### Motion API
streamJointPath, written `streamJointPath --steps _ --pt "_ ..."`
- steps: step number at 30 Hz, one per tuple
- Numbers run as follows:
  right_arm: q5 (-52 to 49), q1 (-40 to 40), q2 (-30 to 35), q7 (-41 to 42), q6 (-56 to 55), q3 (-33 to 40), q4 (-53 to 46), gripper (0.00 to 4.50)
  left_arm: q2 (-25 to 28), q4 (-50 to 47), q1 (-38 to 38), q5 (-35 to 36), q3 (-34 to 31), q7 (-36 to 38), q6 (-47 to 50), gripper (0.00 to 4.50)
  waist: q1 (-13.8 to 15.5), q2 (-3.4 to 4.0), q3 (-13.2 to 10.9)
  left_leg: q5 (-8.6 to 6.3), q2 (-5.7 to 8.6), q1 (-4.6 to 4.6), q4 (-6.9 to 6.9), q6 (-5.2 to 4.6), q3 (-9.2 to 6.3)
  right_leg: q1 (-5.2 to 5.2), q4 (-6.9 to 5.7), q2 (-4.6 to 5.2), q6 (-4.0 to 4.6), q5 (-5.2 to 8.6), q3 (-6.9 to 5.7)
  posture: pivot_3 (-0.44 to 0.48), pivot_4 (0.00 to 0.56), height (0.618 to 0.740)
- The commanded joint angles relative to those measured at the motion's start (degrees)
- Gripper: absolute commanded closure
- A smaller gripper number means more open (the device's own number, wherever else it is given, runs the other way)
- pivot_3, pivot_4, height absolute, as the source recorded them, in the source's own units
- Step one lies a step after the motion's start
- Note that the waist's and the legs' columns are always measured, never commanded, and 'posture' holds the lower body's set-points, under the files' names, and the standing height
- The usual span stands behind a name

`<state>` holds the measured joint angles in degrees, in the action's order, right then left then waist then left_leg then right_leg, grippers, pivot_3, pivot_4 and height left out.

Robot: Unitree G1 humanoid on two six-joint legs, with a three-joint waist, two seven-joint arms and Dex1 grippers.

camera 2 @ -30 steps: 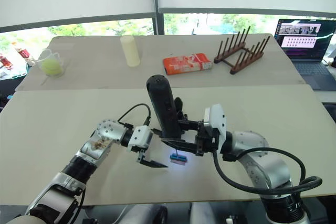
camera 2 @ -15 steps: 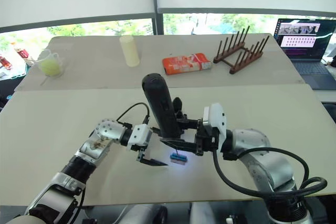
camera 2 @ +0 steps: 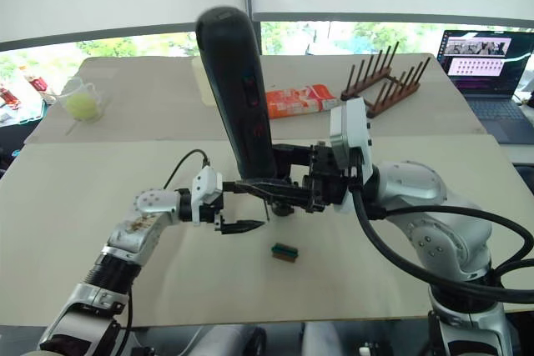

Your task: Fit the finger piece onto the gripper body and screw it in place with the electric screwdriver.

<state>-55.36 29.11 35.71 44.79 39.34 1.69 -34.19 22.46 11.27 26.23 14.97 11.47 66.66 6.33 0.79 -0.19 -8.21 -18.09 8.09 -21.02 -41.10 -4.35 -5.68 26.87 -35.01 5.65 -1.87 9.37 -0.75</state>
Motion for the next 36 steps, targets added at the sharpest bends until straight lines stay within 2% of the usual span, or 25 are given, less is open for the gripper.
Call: streamJointPath --steps 1,9,15,16,18,20,23,26,29,34,36 --pt "-2.5 2.3 0.5 -0.9 0.4 2.3 -1.1 2.6 -2.1 1.9 1.9 -2.0 1.1 -2.6 -1.4 0.0 0.0 0.0 0.0 0.0 0.0 0.0 0.0 0.0 0.0 0.0 -0.01 0.0 0.0 0.0 0.0 0.0 0.15 0.74" --pt "-2.6 2.1 1.6 -1.9 1.1 2.8 -1.3 2.6 -8.0 10.5 4.5 -6.3 2.9 -6.7 -5.8 0.0 -0.1 0.0 0.0 0.0 -0.01 -0.02 -0.04 0.0 0.01 -0.01 -0.02 0.08 0.0 0.0 0.03 0.0 0.15 0.74" --pt "-2.2 0.8 2.1 -2.7 0.7 3.4 -2.3 2.6 -10.2 17.1 6.6 -8.5 2.9 -8.5 -9.8 0.0 0.0 0.0 0.0 0.0 0.01 -0.02 -0.09 -0.01 0.01 -0.02 -0.04 0.34 0.0 -0.01 0.01 0.0 0.15 0.74" --pt "-2.2 0.8 2.1 -3.0 0.6 3.4 -2.5 2.6 -10.4 18.1 7.0 -8.4 2.8 -7.8 -10.8 0.51 0.0 0.0 0.0 0.0 0.01 -0.01 -0.09 -0.01 0.01 -0.04 -0.04 0.36 0.0 -0.01 0.02 0.0 0.15 0.74" --pt "-2.4 0.4 2.2 -3.3 0.6 3.6 -3.1 2.6 -10.4 19.9 7.8 -7.9 2.8 -5.5 -13.0 1.19 0.0 -0.01 0.0 0.0 0.01 -0.01 -0.1 -0.01 0.01 -0.04 -0.03 0.36 0.0 -0.01 0.01 0.0 0.15 0.74" --pt "-3.0 -0.2 2.6 -3.0 0.6 4.1 -3.7 2.6 -10.1 21.3 8.6 -7.2 3.0 -2.0 -14.9 2.17 0.0 -0.01 0.0 0.0 0.02 -0.02 -0.09 -0.01 0.0 -0.04 -0.03 0.37 -0.01 -0.01 0.0 0.0 0.15 0.74" --pt "-5.1 -0.8 3.9 -1.8 1.0 5.4 -3.8 2.6 -9.3 24.4 11.2 -5.8 3.4 6.2 -18.2 2.19 0.0 -0.01 0.0 0.0 0.02 -0.04 -0.1 -0.02 0.01 -0.02 -0.02 0.38 -0.01 -0.01 -0.02 0.0 0.15 0.74" --pt "-6.6 -1.0 5.1 -0.9 1.3 6.1 -3.8 2.6 -10.1 31.4 16.9 -5.6 3.0 13.6 -21.8 2.19 0.1 -0.04 0.0 0.0 0.04 -0.08 -0.12 -0.03 0.0 0.0 -0.01 0.39 -0.01 -0.01 -0.08 0.0 0.15 0.74" --pt "-6.5 -1.0 5.5 -0.9 1.1 5.9 -3.7 2.6 -11.4 39.1 21.8 -7.6 2.4 14.7 -25.4 2.19 0.1 -0.08 0.0 -0.02 0.05 -0.14 -0.21 -0.06 0.0 0.0 -0.02 0.44 -0.02 -0.01 -0.1 0.0 0.15 0.74" --pt "-5.9 -2.5 5.3 -0.7 0.5 5.6 -4.4 2.6 -12.1 48.0 25.9 -12.0 2.7 10.7 -27.1 2.19 0.0 -0.1 -0.1 -0.05 0.05 -0.18 -0.25 -0.13 0.0 -0.01 0.01 0.47 -0.07 -0.04 -0.01 0.0 0.15 0.74" --pt "-5.6 -2.9 5.1 -0.7 0.3 5.4 -4.6 2.6 -12.1 48.8 25.7 -12.1 1.8 9.6 -26.8 1.14 -0.1 -0.09 -0.1 -0.06 0.05 -0.18 -0.26 -0.15 0.0 -0.01 -0.01 0.48 -0.08 -0.05 0.0 0.0 0.15 0.74"
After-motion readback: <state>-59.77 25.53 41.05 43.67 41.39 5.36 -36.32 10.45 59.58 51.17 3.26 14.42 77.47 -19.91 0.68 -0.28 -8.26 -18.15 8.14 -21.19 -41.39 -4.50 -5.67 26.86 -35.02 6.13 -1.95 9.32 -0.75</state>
